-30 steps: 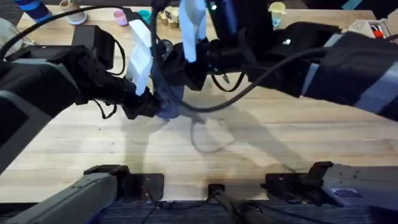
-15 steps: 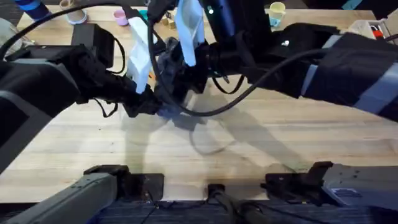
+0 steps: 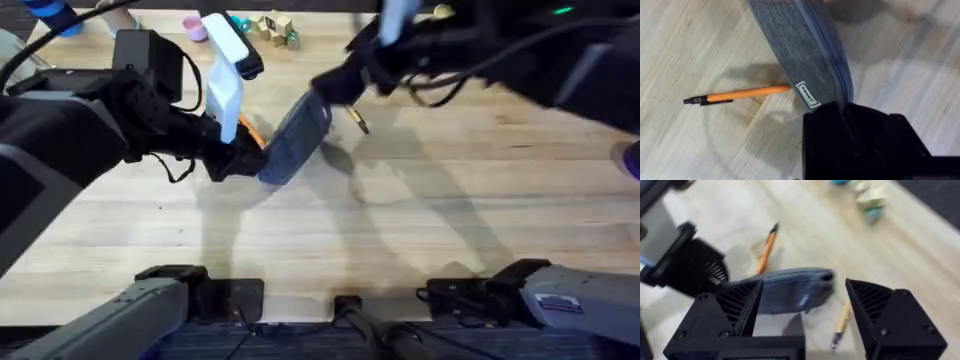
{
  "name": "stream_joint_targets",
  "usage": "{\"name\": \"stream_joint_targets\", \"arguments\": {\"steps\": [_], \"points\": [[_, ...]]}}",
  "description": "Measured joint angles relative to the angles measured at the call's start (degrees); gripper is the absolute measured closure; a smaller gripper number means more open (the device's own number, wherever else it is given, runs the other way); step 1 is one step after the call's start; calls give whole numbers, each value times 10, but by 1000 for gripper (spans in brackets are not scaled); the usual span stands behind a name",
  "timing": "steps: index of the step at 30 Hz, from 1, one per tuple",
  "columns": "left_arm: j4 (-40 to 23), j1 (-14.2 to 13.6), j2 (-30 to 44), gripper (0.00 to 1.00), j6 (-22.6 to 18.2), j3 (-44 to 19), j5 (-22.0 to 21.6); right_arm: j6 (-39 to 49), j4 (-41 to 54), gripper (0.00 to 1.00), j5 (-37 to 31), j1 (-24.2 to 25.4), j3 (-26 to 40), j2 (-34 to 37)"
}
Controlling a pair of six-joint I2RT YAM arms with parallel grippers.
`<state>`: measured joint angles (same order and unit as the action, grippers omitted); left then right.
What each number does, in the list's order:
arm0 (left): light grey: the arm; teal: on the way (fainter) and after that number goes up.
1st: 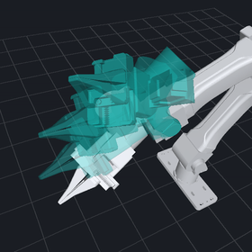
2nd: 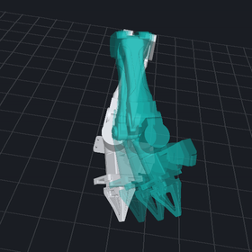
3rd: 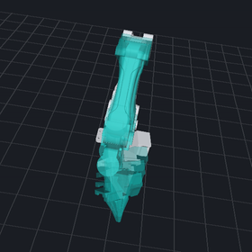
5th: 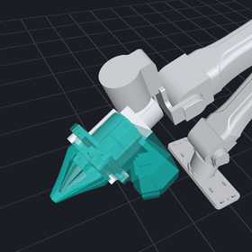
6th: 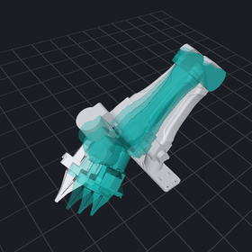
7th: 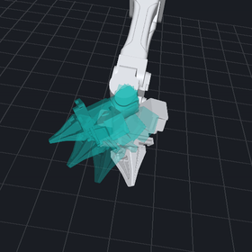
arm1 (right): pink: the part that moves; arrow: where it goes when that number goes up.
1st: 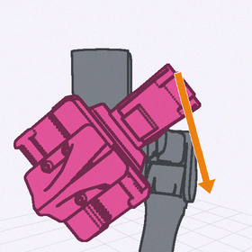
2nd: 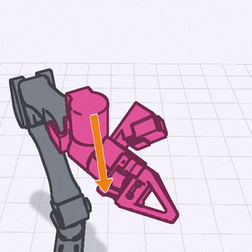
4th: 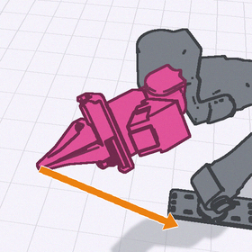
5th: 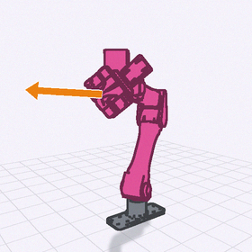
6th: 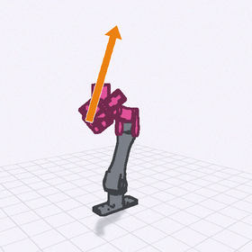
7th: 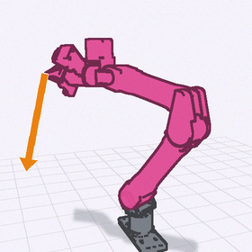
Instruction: Unzip the bag, pick up the pens from the table one at a time and place them inside, then zip the bag closed.
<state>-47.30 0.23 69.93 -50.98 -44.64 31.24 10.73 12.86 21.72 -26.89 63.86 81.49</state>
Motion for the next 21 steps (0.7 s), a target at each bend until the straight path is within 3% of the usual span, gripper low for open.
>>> {"name": "stream_joint_targets", "arguments": {"steps": [6,21], "points": [[0,0,0,958,0,0,1,-12,-2,4,2,57,0,-39],[0,0,0,958,0,0,0,-83,138,4,13,49,0,-38]]}}
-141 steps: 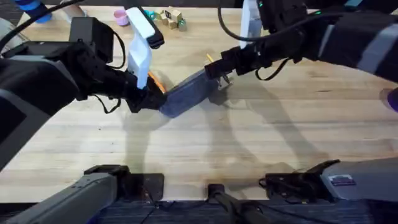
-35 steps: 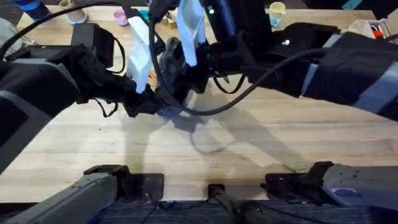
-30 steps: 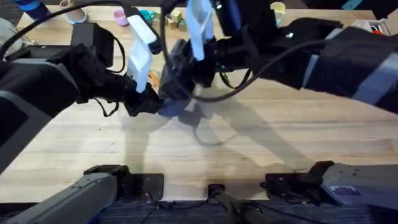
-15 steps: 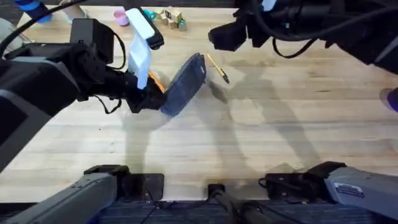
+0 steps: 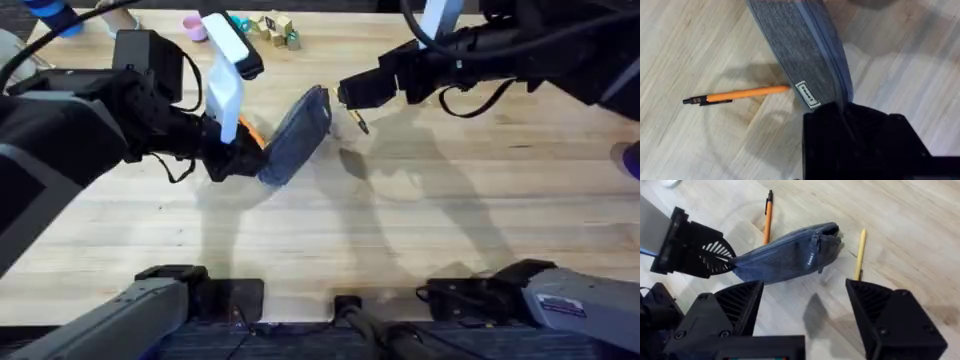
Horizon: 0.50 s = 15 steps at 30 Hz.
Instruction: Unzip the bag, pick up the pens from the table one at a time and place them inside, then zip the bag closed.
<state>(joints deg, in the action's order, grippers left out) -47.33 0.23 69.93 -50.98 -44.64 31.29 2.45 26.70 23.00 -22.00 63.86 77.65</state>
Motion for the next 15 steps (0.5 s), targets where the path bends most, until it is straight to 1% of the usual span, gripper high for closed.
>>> {"name": "stream_joint_targets", "arguments": {"steps": [15], "points": [[0,0,0,958,0,0,0,-68,-1,4,4,0,0,2]]}}
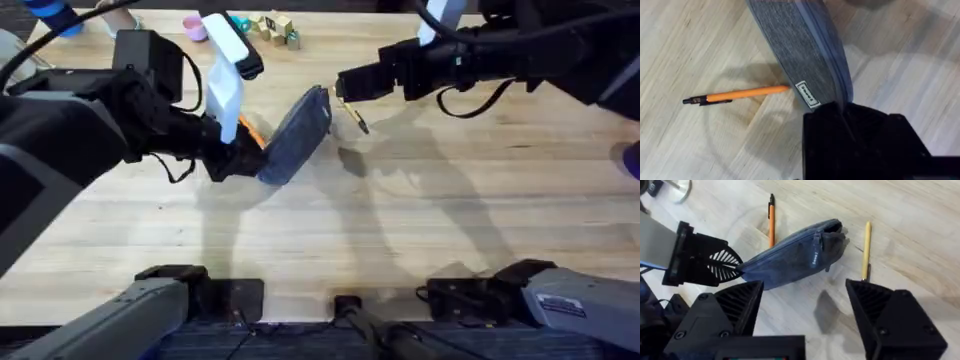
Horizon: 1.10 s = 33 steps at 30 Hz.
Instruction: Unzip the bag, pick up the pens from the table one at a time and place them inside, then zip the bag closed.
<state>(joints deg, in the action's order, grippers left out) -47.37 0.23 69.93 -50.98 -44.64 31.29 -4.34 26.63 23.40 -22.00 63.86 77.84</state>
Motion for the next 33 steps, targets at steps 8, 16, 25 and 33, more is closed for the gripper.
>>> {"name": "stream_joint_targets", "arguments": {"steps": [8,16,25,33], "points": [[0,0,0,959,0,0,0,-4,-4,5,0,-11,0,40],[0,0,0,958,0,0,0,-4,-57,6,-1,-30,0,79],[0,0,0,958,0,0,0,-5,-114,9,-21,-35,0,129],[-1,0,0,958,0,0,0,-5,-129,55,-26,-36,0,160]]}}
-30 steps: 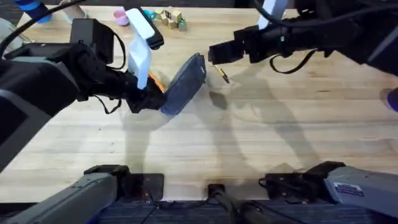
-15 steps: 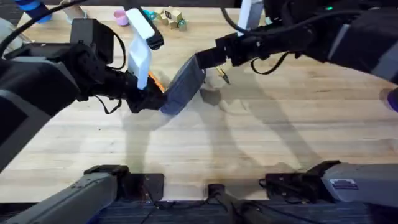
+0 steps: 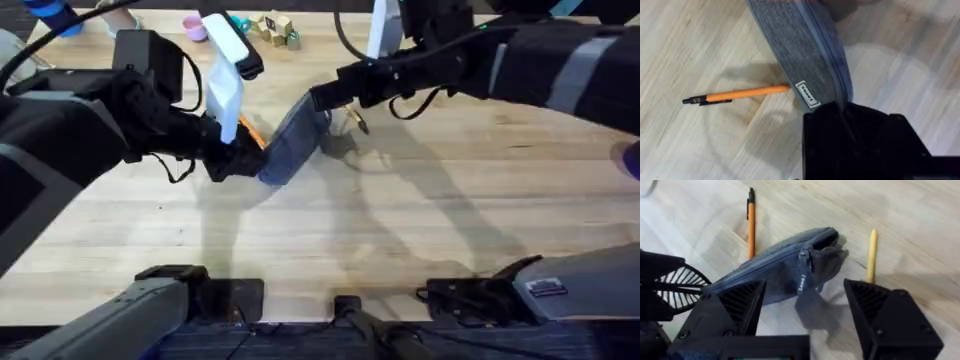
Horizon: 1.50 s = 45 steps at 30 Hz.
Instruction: Unzip the bag, pick up the pens from the table one at a time and place them inside, then zip the bag closed.
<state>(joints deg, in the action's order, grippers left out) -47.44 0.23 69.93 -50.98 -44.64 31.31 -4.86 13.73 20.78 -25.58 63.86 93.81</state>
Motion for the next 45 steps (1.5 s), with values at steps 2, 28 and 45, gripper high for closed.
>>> {"name": "stream_joint_targets", "arguments": {"steps": [2,28,45], "points": [[0,0,0,958,0,0,0,-1,-1,76,0,-3,0,9],[0,0,0,958,0,0,0,-24,-86,588,-21,-22,0,68],[0,0,0,958,0,0,0,-24,-87,968,-32,-22,0,68]]}}
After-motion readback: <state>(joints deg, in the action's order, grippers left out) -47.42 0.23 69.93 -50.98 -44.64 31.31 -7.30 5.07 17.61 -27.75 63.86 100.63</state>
